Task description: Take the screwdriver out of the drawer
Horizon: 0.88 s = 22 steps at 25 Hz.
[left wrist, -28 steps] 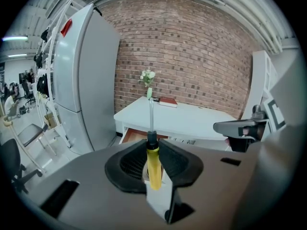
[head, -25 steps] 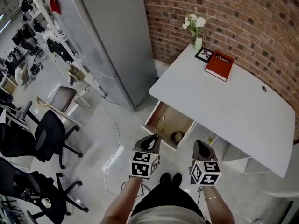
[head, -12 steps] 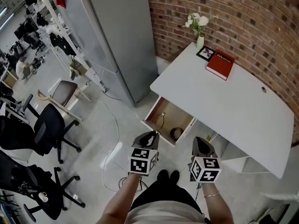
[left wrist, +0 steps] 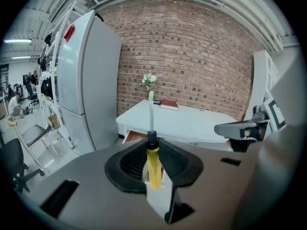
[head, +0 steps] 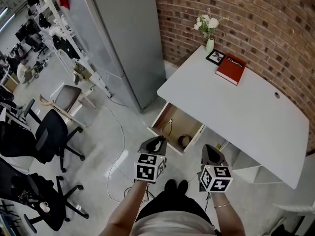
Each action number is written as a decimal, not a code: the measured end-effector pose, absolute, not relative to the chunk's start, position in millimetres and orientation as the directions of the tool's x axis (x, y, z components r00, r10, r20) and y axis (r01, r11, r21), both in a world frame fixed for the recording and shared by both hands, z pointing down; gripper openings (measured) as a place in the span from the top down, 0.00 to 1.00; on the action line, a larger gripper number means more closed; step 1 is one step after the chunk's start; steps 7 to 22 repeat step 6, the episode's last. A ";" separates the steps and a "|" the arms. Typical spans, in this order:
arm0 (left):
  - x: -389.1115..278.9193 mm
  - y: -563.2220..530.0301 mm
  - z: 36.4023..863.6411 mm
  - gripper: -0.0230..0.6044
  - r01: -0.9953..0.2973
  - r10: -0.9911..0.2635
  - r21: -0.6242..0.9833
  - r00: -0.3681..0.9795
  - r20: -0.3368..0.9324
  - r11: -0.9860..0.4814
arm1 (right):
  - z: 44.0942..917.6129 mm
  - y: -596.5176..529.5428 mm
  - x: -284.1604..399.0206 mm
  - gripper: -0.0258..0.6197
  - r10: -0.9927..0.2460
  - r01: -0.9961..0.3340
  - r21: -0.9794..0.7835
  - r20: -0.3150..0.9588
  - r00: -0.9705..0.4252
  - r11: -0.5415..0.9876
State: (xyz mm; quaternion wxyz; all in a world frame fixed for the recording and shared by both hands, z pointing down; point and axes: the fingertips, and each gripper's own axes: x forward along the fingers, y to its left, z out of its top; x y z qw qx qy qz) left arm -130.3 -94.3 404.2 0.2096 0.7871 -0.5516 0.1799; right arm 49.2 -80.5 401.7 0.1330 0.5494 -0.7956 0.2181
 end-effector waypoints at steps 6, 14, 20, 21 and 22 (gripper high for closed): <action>-126.1 -98.1 407.0 0.86 -0.942 -0.787 0.148 0.334 0.518 -0.302 | 404.7 -84.6 51.5 0.96 -0.814 -0.928 -0.215 0.446 -0.371 0.305; -126.1 -98.1 407.0 0.86 -0.942 -0.787 0.148 0.334 0.518 -0.302 | 404.7 -84.6 51.5 0.96 -0.814 -0.928 -0.215 0.446 -0.371 0.305; -126.1 -98.1 407.0 0.86 -0.942 -0.787 0.148 0.334 0.518 -0.302 | 404.7 -84.6 51.5 0.96 -0.814 -0.928 -0.215 0.446 -0.371 0.305; -126.1 -98.1 407.0 0.86 -0.942 -0.787 0.148 0.334 0.518 -0.302 | 404.7 -84.6 51.5 0.96 -0.814 -0.928 -0.215 0.446 -0.371 0.305; -126.1 -98.1 407.0 0.86 -0.942 -0.787 0.148 0.334 0.518 -0.302 | 404.7 -84.6 51.5 0.96 -0.814 -0.928 -0.215 0.446 -0.371 0.305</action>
